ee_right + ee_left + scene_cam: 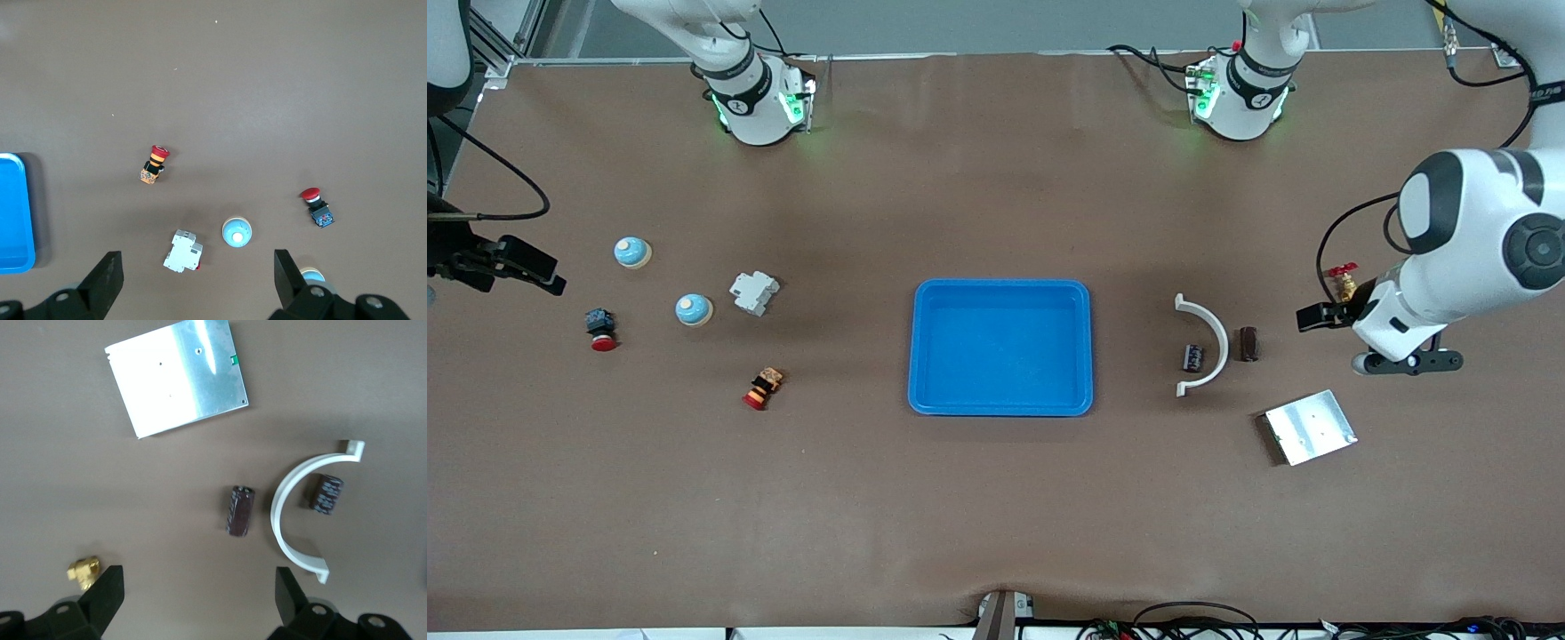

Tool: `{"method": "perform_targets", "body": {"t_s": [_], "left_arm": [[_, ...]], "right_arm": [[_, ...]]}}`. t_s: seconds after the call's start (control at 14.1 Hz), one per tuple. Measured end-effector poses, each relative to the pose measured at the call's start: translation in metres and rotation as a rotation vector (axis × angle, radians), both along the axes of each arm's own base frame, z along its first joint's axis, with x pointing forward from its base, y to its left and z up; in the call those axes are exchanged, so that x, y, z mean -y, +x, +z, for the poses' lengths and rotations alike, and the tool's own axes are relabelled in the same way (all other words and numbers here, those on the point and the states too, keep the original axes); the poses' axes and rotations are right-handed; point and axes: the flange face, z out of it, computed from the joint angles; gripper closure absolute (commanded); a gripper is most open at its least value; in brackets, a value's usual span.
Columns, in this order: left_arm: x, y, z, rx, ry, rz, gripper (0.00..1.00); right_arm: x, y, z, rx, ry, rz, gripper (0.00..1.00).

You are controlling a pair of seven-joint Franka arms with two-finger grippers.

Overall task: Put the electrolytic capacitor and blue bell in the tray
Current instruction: 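Reach the left gripper to the dark capacitor beside the white arc and grasp it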

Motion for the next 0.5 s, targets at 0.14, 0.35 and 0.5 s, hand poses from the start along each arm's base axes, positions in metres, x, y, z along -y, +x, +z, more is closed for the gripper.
{"method": "perform_targets", "body": {"t_s": [0.14, 0.35, 0.5], "left_arm": [[0.000, -0.005, -0.026, 0.022, -0.003, -0.010, 0.00], [0.006, -0.011, -0.060, 0.010, -0.012, -0.075, 0.00], [0.011, -0.011, -0.077, -0.004, -0.019, -0.110, 0.00]], "right_arm": [[0.000, 0.000, -0.001, 0.000, 0.000, 0.000, 0.00], [0.000, 0.000, -0.001, 0.002, 0.000, 0.000, 0.00], [0.000, 0.000, -0.001, 0.003, 0.000, 0.000, 0.00]]}}
